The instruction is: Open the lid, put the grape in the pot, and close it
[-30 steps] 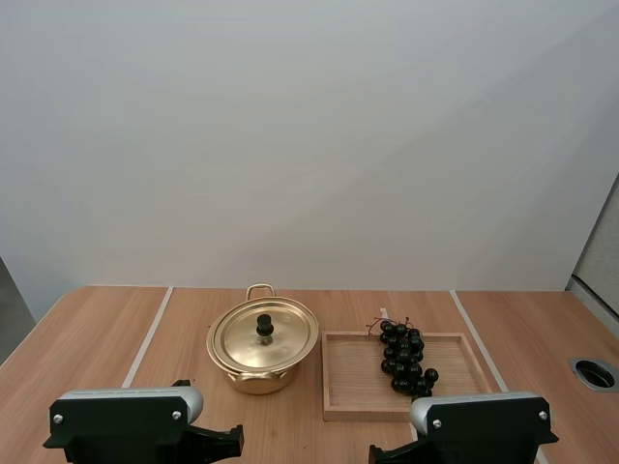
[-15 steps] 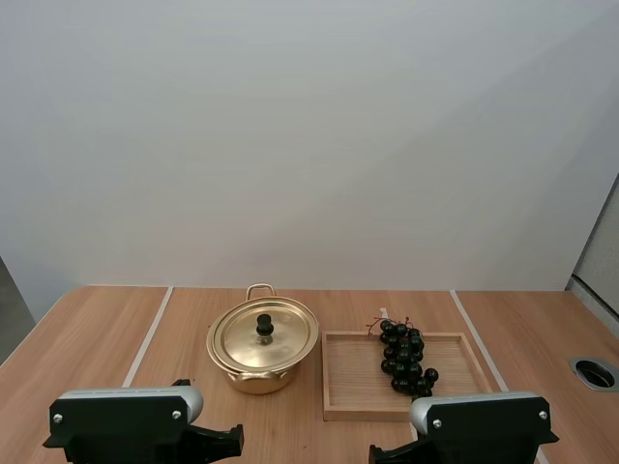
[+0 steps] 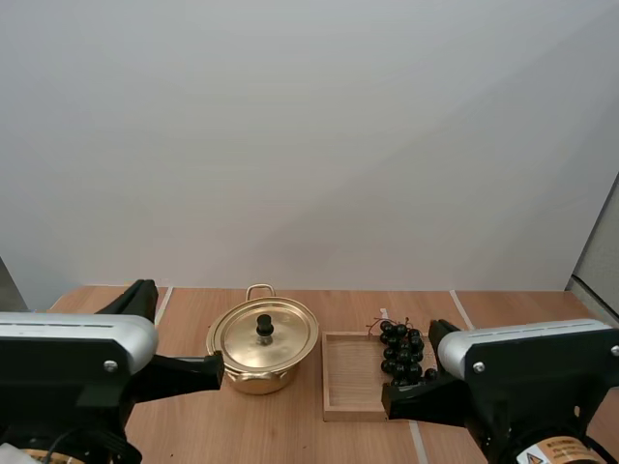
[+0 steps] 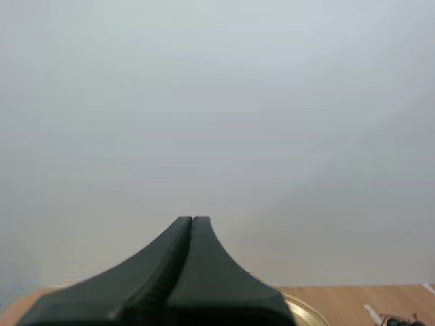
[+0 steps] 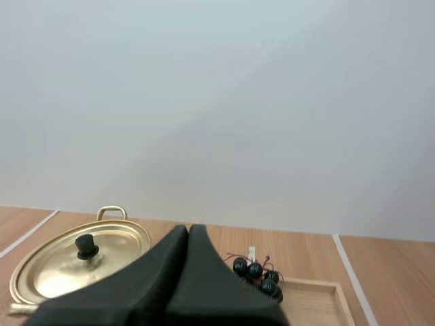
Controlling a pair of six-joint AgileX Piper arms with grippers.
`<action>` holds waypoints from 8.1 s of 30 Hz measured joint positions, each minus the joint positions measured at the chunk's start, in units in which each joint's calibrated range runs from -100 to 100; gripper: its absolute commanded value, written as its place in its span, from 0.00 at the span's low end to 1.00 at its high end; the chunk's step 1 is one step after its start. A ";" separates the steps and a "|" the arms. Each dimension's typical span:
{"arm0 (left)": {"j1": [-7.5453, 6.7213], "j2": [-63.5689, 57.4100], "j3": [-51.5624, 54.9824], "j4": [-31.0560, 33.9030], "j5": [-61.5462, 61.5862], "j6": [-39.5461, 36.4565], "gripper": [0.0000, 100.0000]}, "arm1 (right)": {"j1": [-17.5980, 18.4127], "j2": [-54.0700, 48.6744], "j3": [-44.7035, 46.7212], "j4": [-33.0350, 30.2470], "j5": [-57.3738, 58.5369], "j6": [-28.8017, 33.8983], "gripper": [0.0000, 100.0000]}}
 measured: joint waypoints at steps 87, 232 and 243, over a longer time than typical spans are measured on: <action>-1.58 99.39 -40.42 -23.48 31.10 45.84 1.00 | 0.00 19.33 -10.63 -6.35 30.31 -2.39 1.00; -1.58 31.75 -64.82 -22.54 47.41 36.13 0.00 | 20.74 96.21 -44.36 -7.21 -12.59 -2.39 1.00; -1.58 31.75 -64.82 -19.30 47.41 35.91 0.00 | 20.74 82.51 -44.36 -8.11 2.54 -2.39 0.30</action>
